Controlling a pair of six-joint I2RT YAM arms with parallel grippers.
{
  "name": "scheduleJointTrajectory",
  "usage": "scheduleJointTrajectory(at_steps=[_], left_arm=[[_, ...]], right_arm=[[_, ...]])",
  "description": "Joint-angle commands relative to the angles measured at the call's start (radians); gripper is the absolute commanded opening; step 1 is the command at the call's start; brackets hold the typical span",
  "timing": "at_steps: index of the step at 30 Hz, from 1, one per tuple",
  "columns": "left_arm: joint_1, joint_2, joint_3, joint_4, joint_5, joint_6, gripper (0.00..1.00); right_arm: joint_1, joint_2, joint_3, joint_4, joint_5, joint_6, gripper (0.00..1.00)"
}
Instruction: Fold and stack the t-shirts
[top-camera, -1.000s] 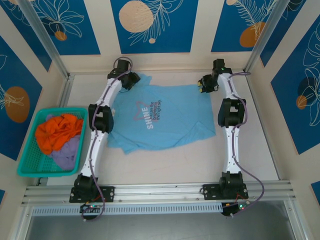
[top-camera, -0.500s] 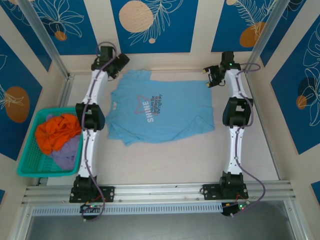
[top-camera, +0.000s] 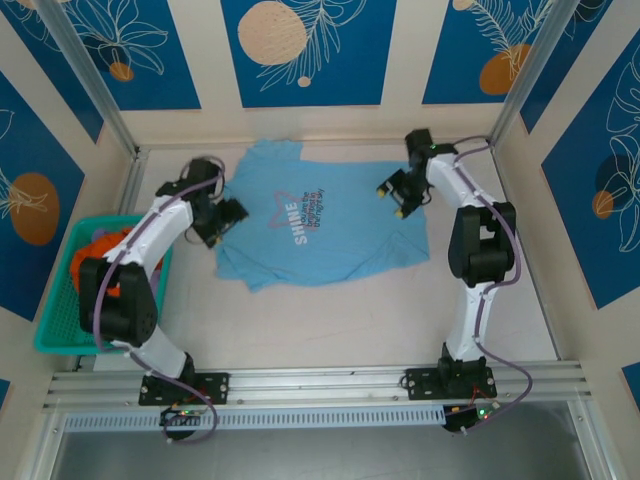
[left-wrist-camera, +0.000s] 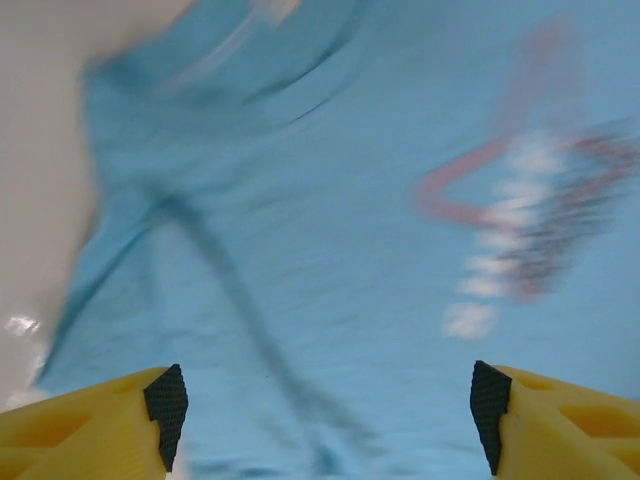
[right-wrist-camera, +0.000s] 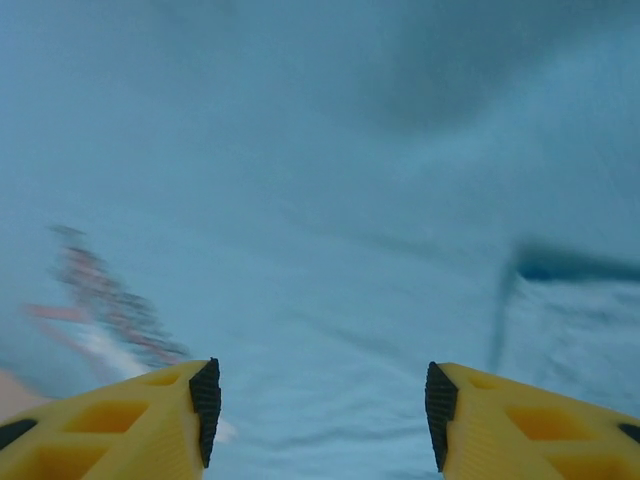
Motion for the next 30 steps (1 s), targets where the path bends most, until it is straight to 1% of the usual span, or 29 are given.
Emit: scheduleJointTrajectory(at_steps=[1,3,6,8,12,17,21,25,27,30], left_arm=[[0.043,0.014,-0.041,0.036,0.044,0.049,0.73],[0.059,0.029,-0.036,0.019,0.013,0.049,0.71],[0.064,0.059,-0.013,0.01,-0.031,0.045,0.7],[0.069,0.089,0.009,0.016,-0.036,0.025,0.69],[0.069,0.146,0.063,-0.002,-0.03,-0.007,0.62],[0.068,0.175,0.082,-0.03,-0.078,-0.033,0.56],[0.069,0.175,0.079,-0.04,-0.11,-0.039,0.55],[0.069,0.158,0.048,-0.041,-0.114,-0.056,0.56],[0.07,0.146,0.024,-0.039,-0.122,-0.067,0.58],[0.07,0.145,-0.006,-0.008,-0.094,-0.081,0.58]], right_arm=[[0.037,-0.096,-0.129,-0.052,0.107,-0.046,0.58],[0.045,-0.103,-0.178,-0.055,0.118,-0.035,0.54],[0.059,-0.099,-0.187,-0.06,0.146,-0.04,0.53],[0.062,-0.098,-0.191,-0.045,0.152,-0.047,0.53],[0.058,-0.079,-0.179,-0.045,0.128,-0.05,0.52],[0.049,-0.065,-0.168,-0.044,0.121,-0.04,0.52],[0.038,-0.048,-0.144,-0.068,0.128,-0.024,0.52],[0.029,-0.025,-0.107,-0.104,0.149,-0.018,0.53],[0.028,0.0,-0.081,-0.123,0.15,-0.021,0.53],[0.032,0.039,-0.041,-0.161,0.157,-0.022,0.53]])
